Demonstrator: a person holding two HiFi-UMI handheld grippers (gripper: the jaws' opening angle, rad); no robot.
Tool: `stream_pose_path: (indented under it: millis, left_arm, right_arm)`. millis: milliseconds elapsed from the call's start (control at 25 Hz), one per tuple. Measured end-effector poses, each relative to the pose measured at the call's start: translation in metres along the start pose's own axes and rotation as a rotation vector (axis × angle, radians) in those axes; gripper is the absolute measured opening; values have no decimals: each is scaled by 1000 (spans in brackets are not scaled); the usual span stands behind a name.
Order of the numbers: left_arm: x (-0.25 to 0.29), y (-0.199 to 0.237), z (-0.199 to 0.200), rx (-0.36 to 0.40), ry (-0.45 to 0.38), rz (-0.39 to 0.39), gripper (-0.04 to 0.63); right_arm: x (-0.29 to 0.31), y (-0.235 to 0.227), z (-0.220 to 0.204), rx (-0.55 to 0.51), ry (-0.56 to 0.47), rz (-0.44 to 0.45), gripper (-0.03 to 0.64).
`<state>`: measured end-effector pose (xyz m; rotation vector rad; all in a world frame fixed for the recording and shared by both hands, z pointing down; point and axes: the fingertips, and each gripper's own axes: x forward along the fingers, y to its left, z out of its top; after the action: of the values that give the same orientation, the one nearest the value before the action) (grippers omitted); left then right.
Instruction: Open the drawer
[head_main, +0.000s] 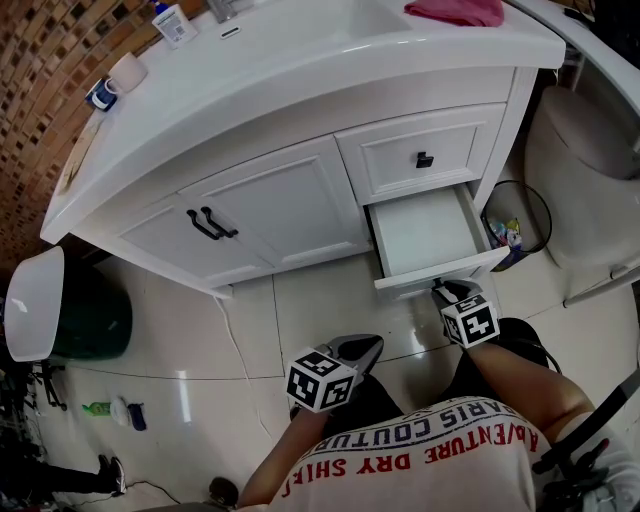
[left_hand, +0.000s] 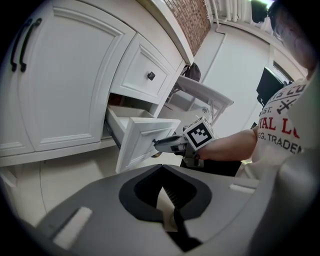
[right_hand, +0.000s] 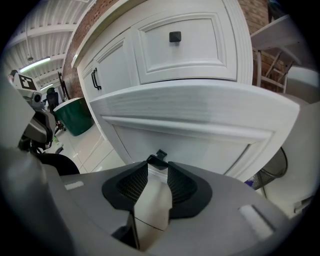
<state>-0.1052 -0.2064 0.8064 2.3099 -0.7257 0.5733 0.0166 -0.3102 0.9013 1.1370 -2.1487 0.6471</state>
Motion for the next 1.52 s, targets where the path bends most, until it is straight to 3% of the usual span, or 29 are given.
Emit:
stream_pose_path:
  millis: [680,920,1000,1160,1320,1520]
  left_arm:
    - [2,4,-3,-17,-13,-4,-17]
    - [11,7,-2,-19,-13,-11,-17]
    - [15,9,0,-25,-18,-15,-17]
    - [26,9,10,-56,-20,-24,-17]
    - [14,-15,38,-116,4,-62,-17]
    - [-27,-49,78,-151,45,-75,-17]
  right_arm:
    - [-5,4,-6,-7,11,6,123]
    - [-3,1,-6,3,1,18,145]
    - [-3,2,-6,20,5,39,202]
    - [-7,2,-4,40,32,74,218]
    - [-38,9,10,93,87,103,229]
    - [-114,29,39,40,117,128,199]
